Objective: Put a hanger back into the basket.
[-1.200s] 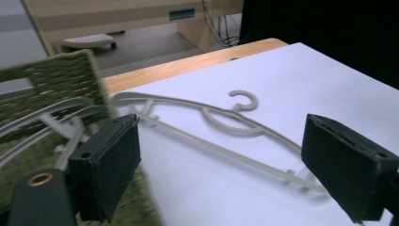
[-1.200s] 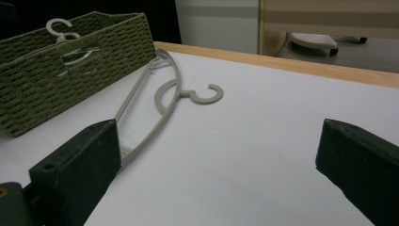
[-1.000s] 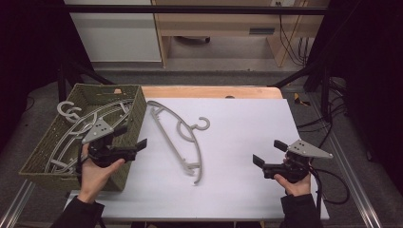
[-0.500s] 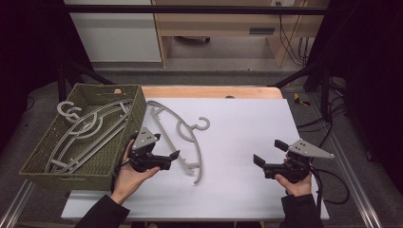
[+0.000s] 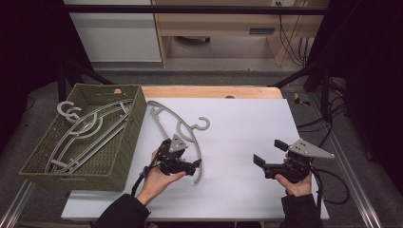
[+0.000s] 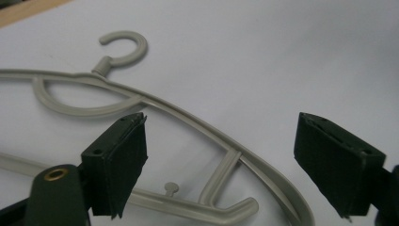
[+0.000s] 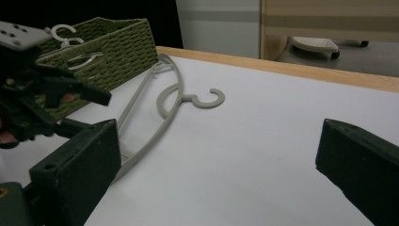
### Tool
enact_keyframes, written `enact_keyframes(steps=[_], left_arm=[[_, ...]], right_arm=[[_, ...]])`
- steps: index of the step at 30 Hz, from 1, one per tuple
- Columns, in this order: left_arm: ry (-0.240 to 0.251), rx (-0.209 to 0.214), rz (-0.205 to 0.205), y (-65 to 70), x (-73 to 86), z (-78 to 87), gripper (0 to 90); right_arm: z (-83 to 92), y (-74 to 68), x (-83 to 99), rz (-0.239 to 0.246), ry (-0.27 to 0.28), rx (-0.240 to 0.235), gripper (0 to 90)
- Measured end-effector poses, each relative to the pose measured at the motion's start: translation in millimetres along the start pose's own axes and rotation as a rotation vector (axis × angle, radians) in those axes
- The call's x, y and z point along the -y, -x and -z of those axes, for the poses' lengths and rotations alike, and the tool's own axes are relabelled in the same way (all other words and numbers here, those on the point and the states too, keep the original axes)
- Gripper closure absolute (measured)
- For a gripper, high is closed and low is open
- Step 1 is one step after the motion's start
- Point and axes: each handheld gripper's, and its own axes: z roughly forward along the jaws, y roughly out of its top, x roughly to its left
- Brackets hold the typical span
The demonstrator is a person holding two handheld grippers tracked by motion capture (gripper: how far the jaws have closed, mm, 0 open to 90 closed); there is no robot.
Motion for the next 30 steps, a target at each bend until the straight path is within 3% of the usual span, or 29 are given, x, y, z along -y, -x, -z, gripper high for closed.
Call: enact_keyframes(steps=[7,14,20,23,30], left_arm=[[-0.091,0.01,0.0,7.0,6.5,-21.7,25.6],[-0.115,0.016,0.007,13.6,11.3,-30.5,38.2],[-0.117,0.024,0.022,14.3,12.8,-41.9,41.3],[-0.134,0.047,0.041,14.7,14.1,-47.7,42.3],[-0.177,0.042,0.034,18.3,13.4,-43.4,46.3]], right_arm=[[-1.0,-0.7,-0.1,0.004,0.001,-0.002,1.0],[-1.8,-2.2,0.1,0.006,-0.002,-0.003,1.0],[-2.7,-2.7,0.2,0.005,-0.005,-0.007,1.1],[-3.9,-3.2,0.6,0.007,-0.008,-0.007,1.0],[-3.2,-3.3,0.5,0.007,-0.009,-0.009,1.1]])
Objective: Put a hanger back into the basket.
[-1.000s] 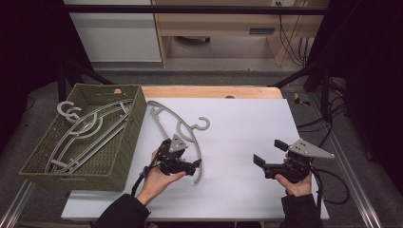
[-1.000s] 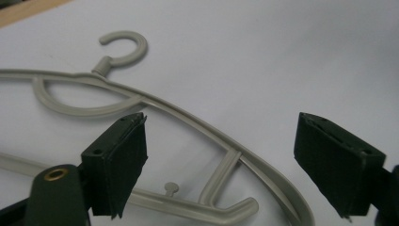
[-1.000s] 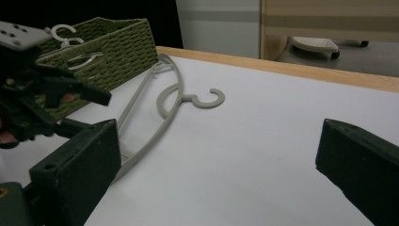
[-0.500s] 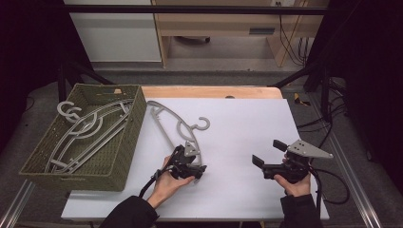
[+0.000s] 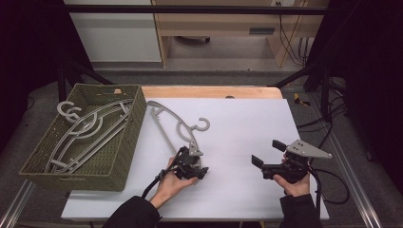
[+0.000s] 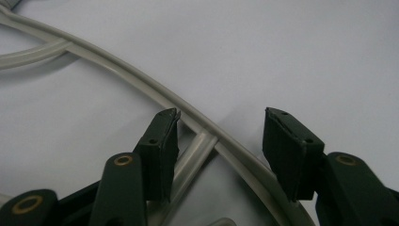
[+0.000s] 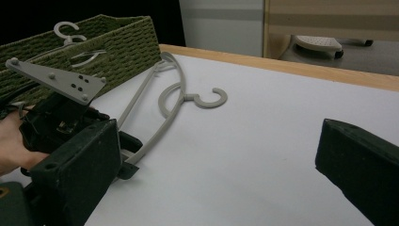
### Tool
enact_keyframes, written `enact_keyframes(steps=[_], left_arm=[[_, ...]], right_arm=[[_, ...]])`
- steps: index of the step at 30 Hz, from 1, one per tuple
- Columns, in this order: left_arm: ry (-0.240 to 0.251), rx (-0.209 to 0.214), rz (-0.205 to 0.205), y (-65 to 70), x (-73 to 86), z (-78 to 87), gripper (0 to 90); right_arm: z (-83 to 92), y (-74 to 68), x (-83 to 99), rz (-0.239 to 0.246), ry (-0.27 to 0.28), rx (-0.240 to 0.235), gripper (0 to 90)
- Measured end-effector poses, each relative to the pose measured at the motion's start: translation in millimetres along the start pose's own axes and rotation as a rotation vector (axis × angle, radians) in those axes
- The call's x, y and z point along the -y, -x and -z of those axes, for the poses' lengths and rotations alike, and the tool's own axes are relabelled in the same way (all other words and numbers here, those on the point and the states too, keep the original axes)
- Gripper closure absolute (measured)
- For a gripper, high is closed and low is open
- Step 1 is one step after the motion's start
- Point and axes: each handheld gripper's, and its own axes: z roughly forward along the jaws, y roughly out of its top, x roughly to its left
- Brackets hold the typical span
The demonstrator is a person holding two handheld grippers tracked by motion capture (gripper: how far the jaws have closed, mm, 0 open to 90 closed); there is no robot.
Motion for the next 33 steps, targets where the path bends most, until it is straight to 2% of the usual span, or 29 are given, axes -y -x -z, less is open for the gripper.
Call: enact_keyframes(steps=[5,10,17,22,24,25,26,27,30,31,33], left_arm=[[-0.053,0.009,-0.038,2.1,7.5,10.8,47.2],[-0.063,0.03,-0.054,0.4,26.4,27.9,50.1],[-0.086,0.057,-0.035,-7.9,58.7,59.0,56.2],[-0.107,0.055,-0.017,-12.4,75.1,76.2,60.6],[-0.109,0.06,-0.003,-14.1,74.7,77.0,62.1],[-0.093,0.047,0.003,-14.3,73.4,75.0,62.8],[-0.087,0.026,0.003,-14.9,70.9,72.5,59.5],[-0.091,0.025,0.009,-16.2,67.8,69.9,55.0],[-0.075,-0.006,0.052,-22.1,60.5,59.9,50.2],[-0.085,-0.008,0.059,-23.7,59.1,57.9,51.0],[-0.071,-0.018,0.072,-24.6,58.8,56.8,53.2]], right_arm=[[0.5,-0.3,0.1,0.0,0.0,-0.003,1.1],[1.0,0.0,0.1,-0.002,0.002,0.002,1.1],[0.0,-0.9,0.6,0.0,0.0,0.002,1.2],[1.0,-0.4,0.6,0.0,-0.001,0.001,1.2],[0.3,-0.8,0.5,-0.003,0.0,0.002,1.2],[-0.1,-0.8,0.6,-0.001,-0.001,0.004,1.2],[-0.6,-1.3,0.8,-0.004,-0.004,0.003,1.2],[-1.1,-1.1,0.9,0.0,-0.006,0.003,1.2],[-1.6,-1.2,1.1,0.003,-0.008,0.001,1.2],[-1.4,-1.3,1.0,0.002,-0.008,0.001,1.2],[-0.8,-1.2,0.7,-0.002,-0.004,0.001,1.2]])
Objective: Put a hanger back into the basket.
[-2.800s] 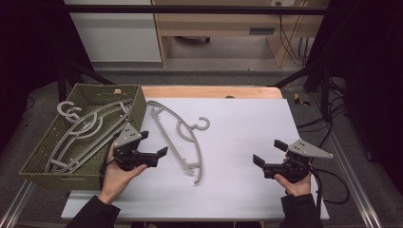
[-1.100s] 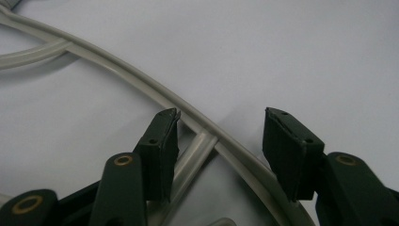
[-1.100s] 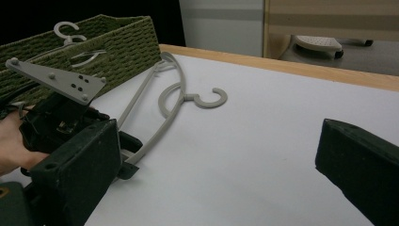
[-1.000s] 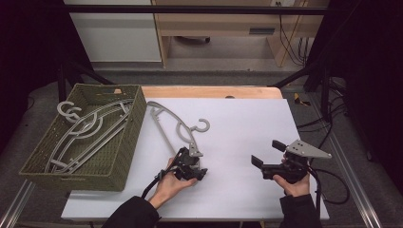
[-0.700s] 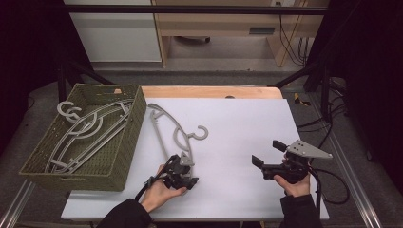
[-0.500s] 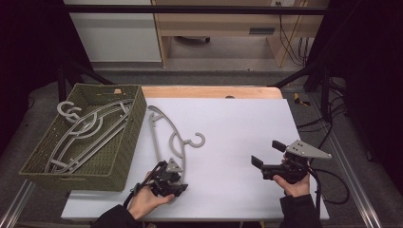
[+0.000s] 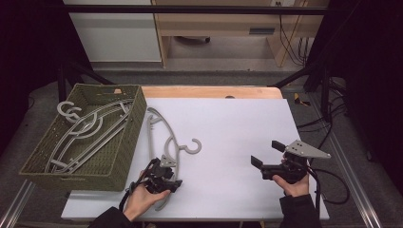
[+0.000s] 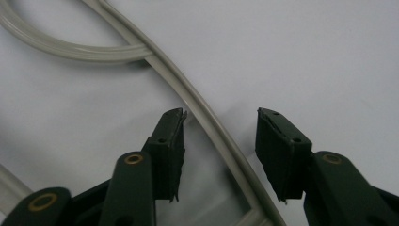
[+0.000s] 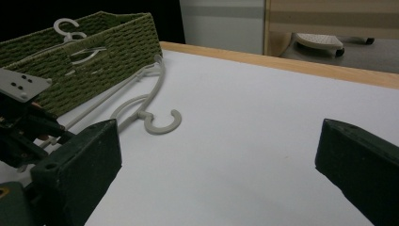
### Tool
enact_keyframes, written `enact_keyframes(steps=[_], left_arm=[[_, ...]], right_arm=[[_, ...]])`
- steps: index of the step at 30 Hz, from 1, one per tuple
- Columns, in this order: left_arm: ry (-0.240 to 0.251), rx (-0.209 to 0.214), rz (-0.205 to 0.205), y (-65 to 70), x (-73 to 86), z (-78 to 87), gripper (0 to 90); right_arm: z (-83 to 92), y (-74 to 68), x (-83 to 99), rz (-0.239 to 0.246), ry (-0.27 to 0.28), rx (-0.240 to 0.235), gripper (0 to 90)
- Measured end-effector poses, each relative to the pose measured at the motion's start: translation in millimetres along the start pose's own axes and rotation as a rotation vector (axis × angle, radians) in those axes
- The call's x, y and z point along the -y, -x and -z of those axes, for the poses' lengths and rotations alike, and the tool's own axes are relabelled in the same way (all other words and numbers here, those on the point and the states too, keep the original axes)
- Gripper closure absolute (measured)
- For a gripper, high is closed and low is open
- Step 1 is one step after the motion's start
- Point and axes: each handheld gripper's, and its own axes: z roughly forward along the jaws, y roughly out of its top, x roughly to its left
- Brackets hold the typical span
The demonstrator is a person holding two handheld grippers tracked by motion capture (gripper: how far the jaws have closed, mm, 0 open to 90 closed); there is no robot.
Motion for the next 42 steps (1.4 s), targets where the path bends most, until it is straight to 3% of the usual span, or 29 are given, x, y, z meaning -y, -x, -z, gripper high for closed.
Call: enact_keyframes(steps=[7,15,19,23,27,32,38,42], left_arm=[[-0.013,-0.031,-0.007,3.4,-0.5,0.3,64.2],[-0.016,0.01,-0.047,7.5,-2.7,9.6,77.2],[-0.01,-0.008,-0.046,10.2,-1.2,9.6,76.6],[-0.038,-0.001,-0.03,10.4,4.8,5.4,61.8],[-0.044,0.004,-0.008,10.6,5.2,5.5,62.1],[-0.056,-0.012,-0.037,12.8,3.1,4.2,66.5],[-0.033,0.019,-0.06,7.8,3.1,3.1,78.2],[-0.035,0.041,-0.128,8.2,1.5,2.4,82.0]], right_arm=[[-0.2,-0.6,-0.4,0.002,0.001,-0.003,1.2],[0.0,-0.2,-0.2,0.002,0.0,0.0,1.2],[-0.3,-0.6,-0.1,0.003,-0.001,-0.002,1.2],[1.0,0.2,-0.4,0.002,0.003,0.001,1.1],[1.8,-0.3,-0.9,-0.001,0.005,-0.003,1.2],[1.0,-1.1,-1.2,0.002,0.004,-0.006,1.2],[-1.1,-0.9,-0.4,0.001,-0.004,-0.004,1.2],[-1.1,-1.1,-0.2,0.003,-0.004,-0.005,1.1]])
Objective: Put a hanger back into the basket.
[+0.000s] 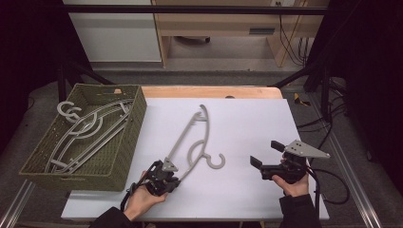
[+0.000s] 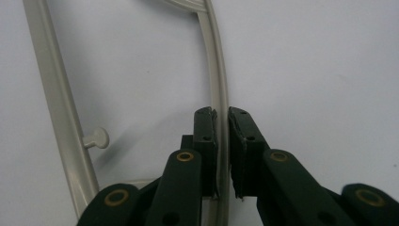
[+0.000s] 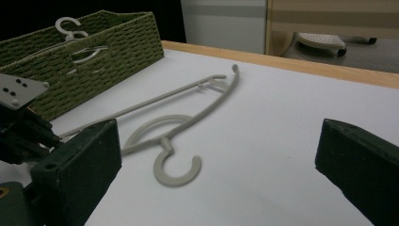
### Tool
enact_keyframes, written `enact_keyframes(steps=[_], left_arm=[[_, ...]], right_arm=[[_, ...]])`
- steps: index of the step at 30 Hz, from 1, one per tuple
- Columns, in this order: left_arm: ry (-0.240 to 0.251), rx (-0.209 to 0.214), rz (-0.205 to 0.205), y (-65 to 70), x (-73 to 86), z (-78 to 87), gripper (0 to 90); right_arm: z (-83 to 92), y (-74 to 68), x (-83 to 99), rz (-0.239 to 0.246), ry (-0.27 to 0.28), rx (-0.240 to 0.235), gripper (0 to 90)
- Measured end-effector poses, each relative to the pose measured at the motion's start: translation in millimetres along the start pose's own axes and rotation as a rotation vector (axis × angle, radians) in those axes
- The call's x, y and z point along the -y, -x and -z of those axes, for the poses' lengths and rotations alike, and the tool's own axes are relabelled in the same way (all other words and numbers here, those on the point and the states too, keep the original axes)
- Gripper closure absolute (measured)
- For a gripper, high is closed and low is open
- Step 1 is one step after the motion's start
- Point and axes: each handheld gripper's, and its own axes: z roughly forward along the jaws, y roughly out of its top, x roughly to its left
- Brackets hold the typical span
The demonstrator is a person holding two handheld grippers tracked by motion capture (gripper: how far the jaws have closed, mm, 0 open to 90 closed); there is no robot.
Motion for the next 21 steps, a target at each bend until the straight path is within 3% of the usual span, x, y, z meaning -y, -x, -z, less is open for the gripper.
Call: enact_keyframes(steps=[6,8,15,21], left_arm=[[-0.015,0.002,-0.059,0.5,0.4,1.2,79.4],[-0.025,0.013,-0.056,1.0,-0.1,1.2,73.9],[-0.047,0.022,-0.032,-0.1,-3.5,0.0,75.2],[-0.054,-0.016,-0.044,2.7,-5.4,-0.6,81.8]], right_arm=[[1.3,1.0,0.1,-0.002,0.004,0.003,1.2],[1.0,0.7,0.3,0.001,0.0,-0.004,1.2],[-0.3,-0.5,0.0,-0.002,-0.002,-0.003,1.2],[-1.6,-0.5,0.5,0.002,-0.005,-0.002,1.2]])
